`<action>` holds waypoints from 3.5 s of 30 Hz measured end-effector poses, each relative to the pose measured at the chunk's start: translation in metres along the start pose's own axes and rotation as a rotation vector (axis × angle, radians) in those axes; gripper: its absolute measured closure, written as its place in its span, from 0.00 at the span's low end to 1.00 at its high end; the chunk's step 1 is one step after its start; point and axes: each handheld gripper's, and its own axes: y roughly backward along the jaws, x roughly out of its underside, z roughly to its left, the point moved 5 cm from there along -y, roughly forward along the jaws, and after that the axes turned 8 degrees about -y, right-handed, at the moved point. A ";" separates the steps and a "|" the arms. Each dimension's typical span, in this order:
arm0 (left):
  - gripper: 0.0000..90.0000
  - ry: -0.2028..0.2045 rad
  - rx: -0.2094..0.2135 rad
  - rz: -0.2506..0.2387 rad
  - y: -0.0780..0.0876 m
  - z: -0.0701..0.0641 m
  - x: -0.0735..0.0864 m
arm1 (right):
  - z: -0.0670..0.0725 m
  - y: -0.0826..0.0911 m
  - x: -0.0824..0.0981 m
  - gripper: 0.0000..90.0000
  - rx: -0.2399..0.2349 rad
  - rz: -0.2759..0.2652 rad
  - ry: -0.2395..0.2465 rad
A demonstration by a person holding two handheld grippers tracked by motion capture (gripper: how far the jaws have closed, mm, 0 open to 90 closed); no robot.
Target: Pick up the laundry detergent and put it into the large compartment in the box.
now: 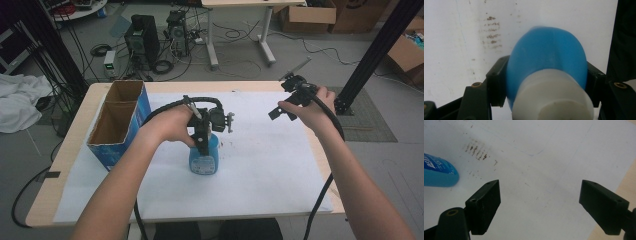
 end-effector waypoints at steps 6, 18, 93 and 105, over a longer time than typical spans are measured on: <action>0.41 -0.004 0.004 0.008 0.000 0.000 -0.001 | 0.001 -0.001 0.000 0.19 -0.004 0.002 0.004; 0.42 -0.003 0.007 0.014 0.001 0.001 -0.002 | 0.001 -0.001 0.000 0.19 -0.007 0.002 0.004; 0.42 1.543 -0.142 -0.035 0.172 0.017 0.253 | -0.005 -0.003 0.002 0.20 -0.022 0.008 -0.020; 0.42 1.543 -0.109 0.013 0.125 0.021 0.253 | -0.004 -0.007 0.003 0.20 -0.025 0.013 -0.021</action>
